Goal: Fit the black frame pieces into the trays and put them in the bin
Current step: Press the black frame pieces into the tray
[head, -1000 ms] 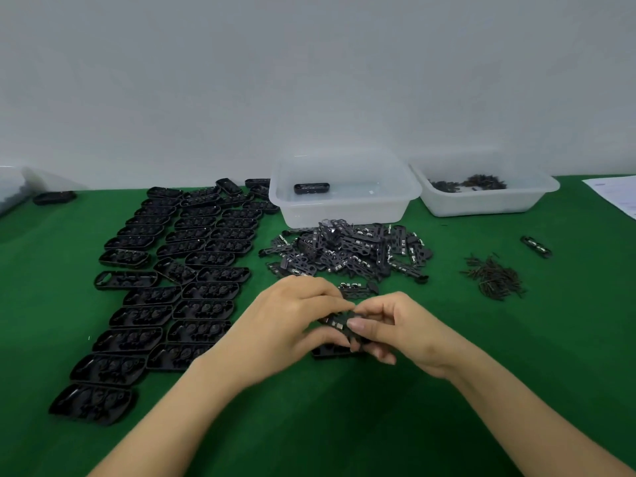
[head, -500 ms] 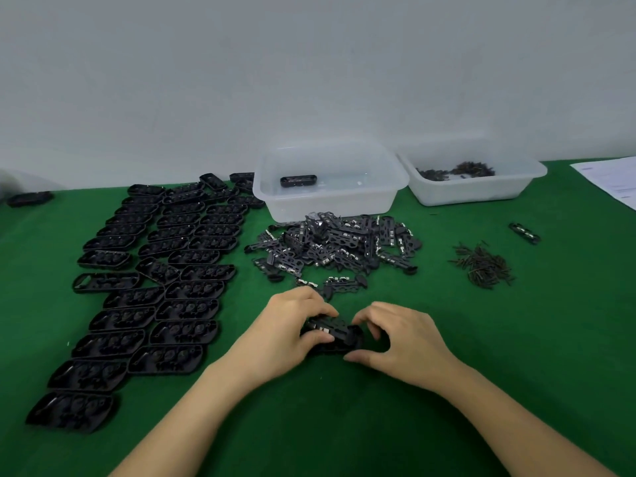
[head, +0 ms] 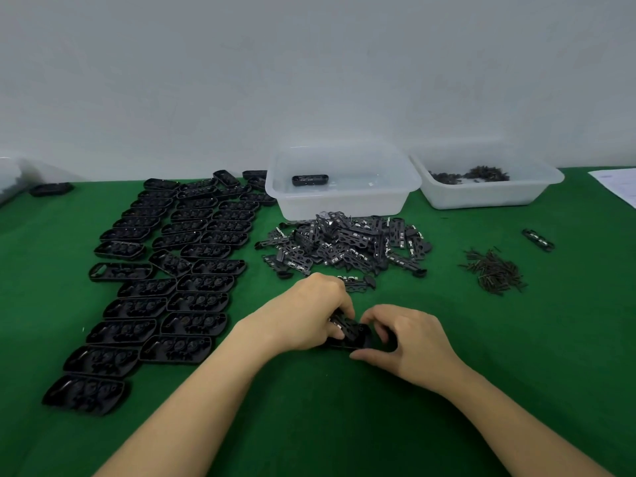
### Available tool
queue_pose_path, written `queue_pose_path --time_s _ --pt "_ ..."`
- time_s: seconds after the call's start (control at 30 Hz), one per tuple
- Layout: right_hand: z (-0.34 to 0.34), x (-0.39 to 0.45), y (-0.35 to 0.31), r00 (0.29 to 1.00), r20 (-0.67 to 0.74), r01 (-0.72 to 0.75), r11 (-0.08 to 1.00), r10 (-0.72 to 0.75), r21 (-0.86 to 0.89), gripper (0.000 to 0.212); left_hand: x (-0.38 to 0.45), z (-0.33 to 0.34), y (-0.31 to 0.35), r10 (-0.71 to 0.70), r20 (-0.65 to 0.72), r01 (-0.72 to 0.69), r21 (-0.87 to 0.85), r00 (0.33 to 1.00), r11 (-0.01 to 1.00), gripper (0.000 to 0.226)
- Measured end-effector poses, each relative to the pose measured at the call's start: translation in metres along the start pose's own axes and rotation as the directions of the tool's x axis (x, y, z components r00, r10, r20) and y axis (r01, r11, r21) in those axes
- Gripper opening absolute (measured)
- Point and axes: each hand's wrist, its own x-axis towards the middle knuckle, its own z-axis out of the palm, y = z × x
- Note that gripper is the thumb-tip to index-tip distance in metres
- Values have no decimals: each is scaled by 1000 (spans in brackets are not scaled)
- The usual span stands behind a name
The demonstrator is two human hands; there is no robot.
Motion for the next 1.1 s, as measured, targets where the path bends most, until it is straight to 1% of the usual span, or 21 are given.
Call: queue_pose_path --time_s 0.13,0.23,0.37,0.5,0.6,0.7,0.8,0.87,1.0,1.1 --pt "0 0 0 1000 -7 8 1000 -8 -11 40 0 -1 0 15 -5 -15 -28 1000 999 31" --pt "0 0 0 1000 -15 7 1000 -7 -3 40 0 -1 1 27 -8 -27 -13 1000 1000 31" --pt "1 0 0 1000 -17 18 1000 -18 -16 42 3 -1 0 40 21 -40 19 999 999 30" --pt "2 0 2 1000 -23 -13 1000 13 0 44 7 3 3 59 -27 -57 58 998 997 30" --pt "2 1 3 1000 -6 -28 1000 28 7 43 4 5 1 17 -61 -17 -3 998 1000 31" --pt "2 2 2 1000 8 -26 1000 26 7 42 -6 9 -5 -26 -135 16 -72 990 997 32" --pt "2 1 2 1000 8 -26 1000 26 7 40 -17 23 -8 -48 -279 33 -60 959 998 33" --pt "3 1 1 1000 5 -24 1000 24 9 40 -23 33 -10 -63 -345 43 -64 936 997 35" --pt "2 0 1 1000 2 -17 1000 17 2 40 -29 42 -15 -93 -388 27 -172 917 985 40" --pt "3 0 1 1000 -4 -18 1000 18 10 40 -38 43 -22 -93 -442 18 -170 892 985 35"
